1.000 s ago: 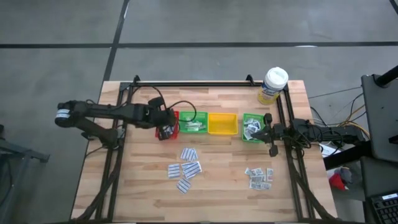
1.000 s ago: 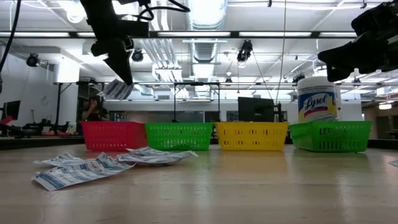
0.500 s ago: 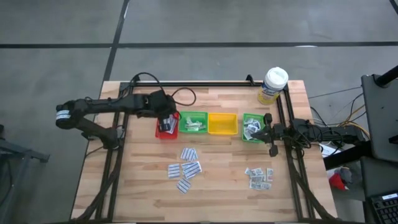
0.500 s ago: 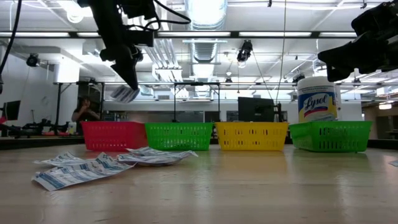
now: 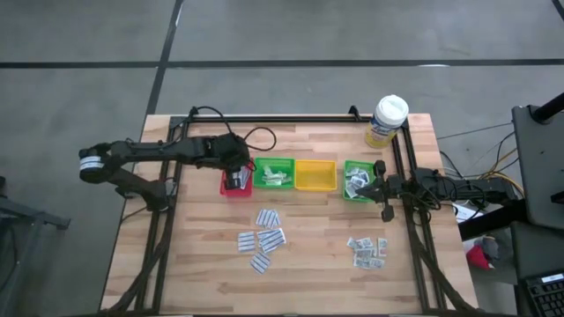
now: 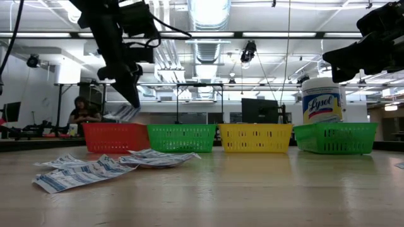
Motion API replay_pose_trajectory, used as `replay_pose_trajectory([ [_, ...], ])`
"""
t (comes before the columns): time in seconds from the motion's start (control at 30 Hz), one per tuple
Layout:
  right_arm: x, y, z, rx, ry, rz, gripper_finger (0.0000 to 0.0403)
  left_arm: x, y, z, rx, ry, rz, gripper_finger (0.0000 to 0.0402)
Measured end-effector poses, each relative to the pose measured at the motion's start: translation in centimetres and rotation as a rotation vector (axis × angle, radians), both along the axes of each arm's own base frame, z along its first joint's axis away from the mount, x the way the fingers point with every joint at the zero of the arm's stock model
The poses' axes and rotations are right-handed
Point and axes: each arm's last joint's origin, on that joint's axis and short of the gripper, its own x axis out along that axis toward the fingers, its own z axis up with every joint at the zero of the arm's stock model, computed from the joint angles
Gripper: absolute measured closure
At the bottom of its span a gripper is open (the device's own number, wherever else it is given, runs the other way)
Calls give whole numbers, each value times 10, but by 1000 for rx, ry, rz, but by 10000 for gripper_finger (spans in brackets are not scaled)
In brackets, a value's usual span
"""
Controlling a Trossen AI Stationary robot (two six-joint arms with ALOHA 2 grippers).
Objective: Pick & Place First Aid Supplies
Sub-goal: Put the blue bandage into the red bin
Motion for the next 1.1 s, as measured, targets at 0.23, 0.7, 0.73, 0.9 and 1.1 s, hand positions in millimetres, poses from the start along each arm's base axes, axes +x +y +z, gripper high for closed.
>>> replay_pose_trajectory([
  [0.23,0,0,0,0,0,0,394,-3,7,-15,-32,-35,4,401],
  [0.7,0,0,0,0,0,0,394,-10,16,-41,-77,-105,-15,402],
  [0.73,0,0,0,0,0,0,394,-10,16,-42,-78,-113,-23,402],
  [0.9,0,0,0,1,0,0,394,-15,16,-52,-110,-108,-32,401],
  [1.1,0,0,0,0,0,0,394,-17,14,-58,-145,-106,-33,401],
])
